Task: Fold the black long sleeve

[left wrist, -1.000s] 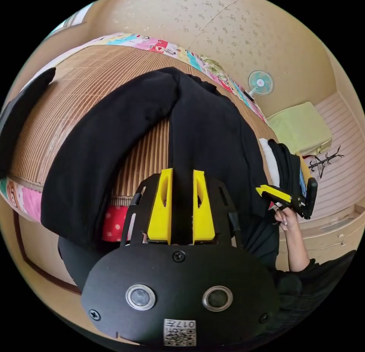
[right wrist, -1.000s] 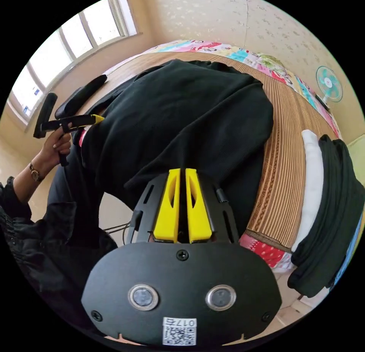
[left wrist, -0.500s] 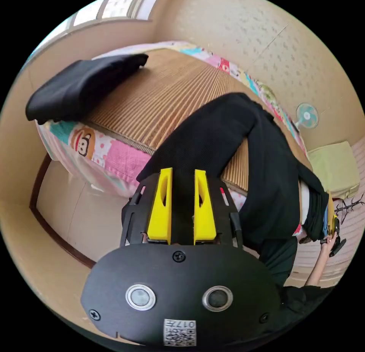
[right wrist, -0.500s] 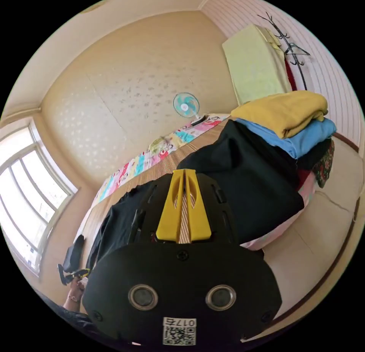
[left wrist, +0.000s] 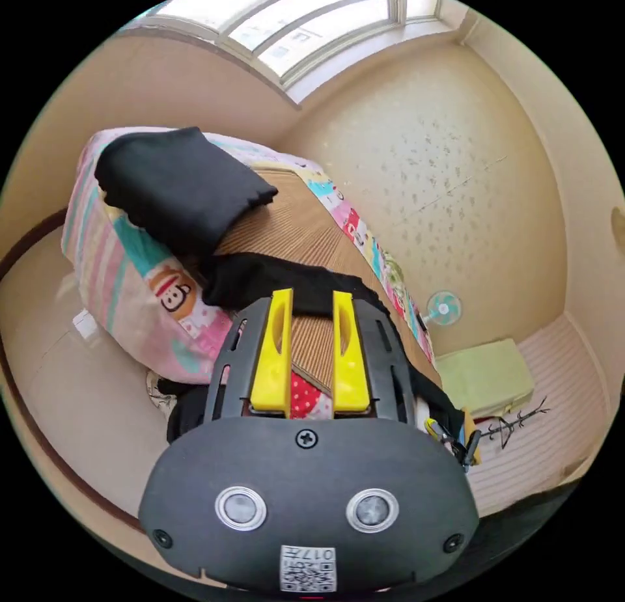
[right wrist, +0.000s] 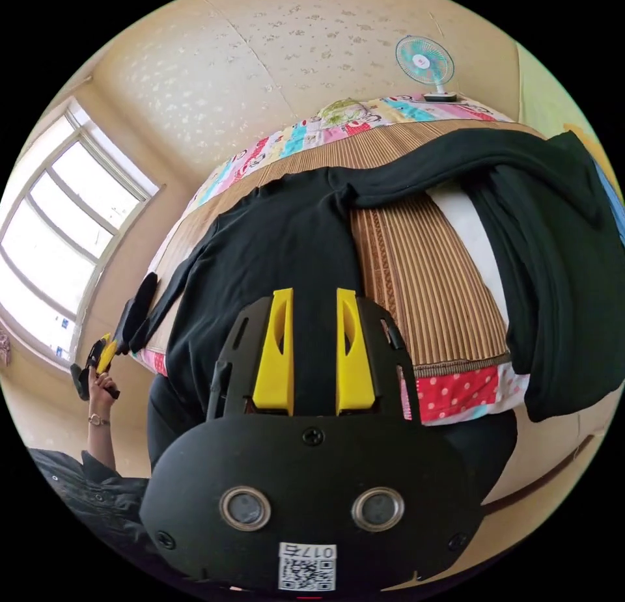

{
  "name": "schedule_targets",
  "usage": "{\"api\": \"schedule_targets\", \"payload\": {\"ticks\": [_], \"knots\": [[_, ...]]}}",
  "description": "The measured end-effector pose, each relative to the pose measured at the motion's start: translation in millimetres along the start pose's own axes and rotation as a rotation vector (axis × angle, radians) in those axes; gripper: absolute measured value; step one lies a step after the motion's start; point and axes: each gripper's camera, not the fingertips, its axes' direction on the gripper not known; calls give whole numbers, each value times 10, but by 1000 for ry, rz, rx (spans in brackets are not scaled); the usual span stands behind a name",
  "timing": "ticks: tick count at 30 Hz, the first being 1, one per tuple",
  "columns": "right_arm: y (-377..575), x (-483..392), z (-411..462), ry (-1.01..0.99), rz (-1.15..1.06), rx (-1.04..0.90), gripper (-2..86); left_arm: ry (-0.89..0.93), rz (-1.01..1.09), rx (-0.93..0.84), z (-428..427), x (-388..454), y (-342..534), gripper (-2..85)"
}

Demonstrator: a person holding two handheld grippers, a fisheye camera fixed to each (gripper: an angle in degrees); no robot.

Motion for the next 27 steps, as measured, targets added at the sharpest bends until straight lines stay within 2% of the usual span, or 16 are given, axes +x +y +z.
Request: {"api": "schedule_targets", "payload": {"ticks": [3,6,8,9,13,18,20,22,25,27], "knots": [[-59,142,339,159,-35,-113,96,23,182,-319,811,463,237,112],[36,168,325,174,-142,-53,73,-63,303,-516,1569,797,565,97],[93,121,268,198,-202,-93,60,-176,340,-490,1751,890,740,70],[160,85,217,227,-241,-113,52,-195,356,-450,1734,949,826,56],[570,61,-67,283,-294,-146,38,-243,427,-487,1552,1027,1097,50],[958,555,-351,112,-101,-259,33,-281,298,-583,1258,829,1407,50],[947,753,-651,23,-58,-182,32,-292,294,-597,1144,812,1483,51],[791,1176,-1290,-110,98,100,44,-302,292,-566,978,825,1479,52],[499,1960,-1892,-365,304,380,78,-343,243,-501,883,738,1417,43],[354,2397,-2087,-441,410,509,89,-355,213,-493,906,687,1356,41]]}}
